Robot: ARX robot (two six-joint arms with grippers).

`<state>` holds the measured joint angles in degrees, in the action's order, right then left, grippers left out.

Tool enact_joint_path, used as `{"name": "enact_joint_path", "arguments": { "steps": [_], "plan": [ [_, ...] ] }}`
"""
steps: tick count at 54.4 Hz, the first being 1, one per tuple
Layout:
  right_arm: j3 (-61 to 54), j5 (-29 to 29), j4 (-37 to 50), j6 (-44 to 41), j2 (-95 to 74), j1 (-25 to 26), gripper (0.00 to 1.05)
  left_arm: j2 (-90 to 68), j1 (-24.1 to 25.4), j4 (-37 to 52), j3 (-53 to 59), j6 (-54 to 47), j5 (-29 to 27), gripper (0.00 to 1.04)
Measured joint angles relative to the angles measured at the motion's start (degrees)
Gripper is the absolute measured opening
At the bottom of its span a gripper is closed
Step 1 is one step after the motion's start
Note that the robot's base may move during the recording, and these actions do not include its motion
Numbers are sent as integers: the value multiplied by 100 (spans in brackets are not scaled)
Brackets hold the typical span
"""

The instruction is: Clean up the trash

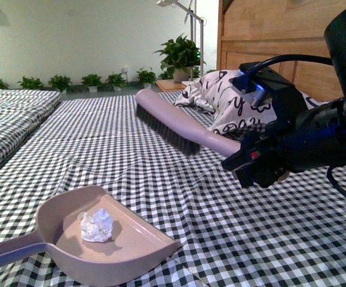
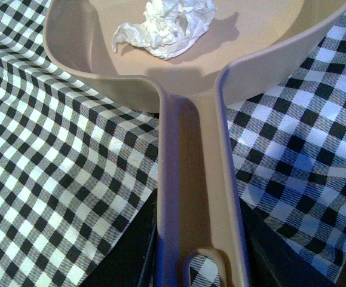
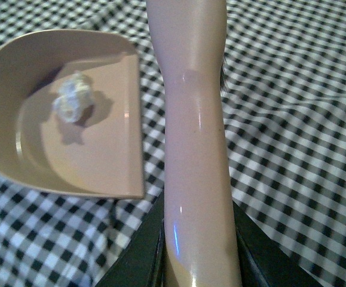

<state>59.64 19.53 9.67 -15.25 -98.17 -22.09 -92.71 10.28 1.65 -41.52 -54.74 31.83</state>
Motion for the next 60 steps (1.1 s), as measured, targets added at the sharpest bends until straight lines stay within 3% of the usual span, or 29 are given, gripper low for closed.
{"name": "enact_joint_path", "arguments": {
  "steps": [13, 21, 29, 48, 60],
  "plan": [
    [-50, -905, 605, 584, -114, 304, 20, 0, 0, 0, 0, -2, 0, 28],
    [-258, -1147, 828, 973, -85, 636, 20, 0, -9, 256, 72, 131, -94, 28],
    [-612, -1110, 901, 1233, 157, 1032, 20, 22, -39, 1493, 332, 1010, -374, 28],
    [-1270, -579, 892, 1322, 1397, 1823, 20, 610, -48, 2179, 570, 1867, -748, 28],
    [-1650, -66, 520, 1419, 2485, 2387, 20, 1303, -170, 3154, 778, 2433, -1895, 28]
  ]
}}
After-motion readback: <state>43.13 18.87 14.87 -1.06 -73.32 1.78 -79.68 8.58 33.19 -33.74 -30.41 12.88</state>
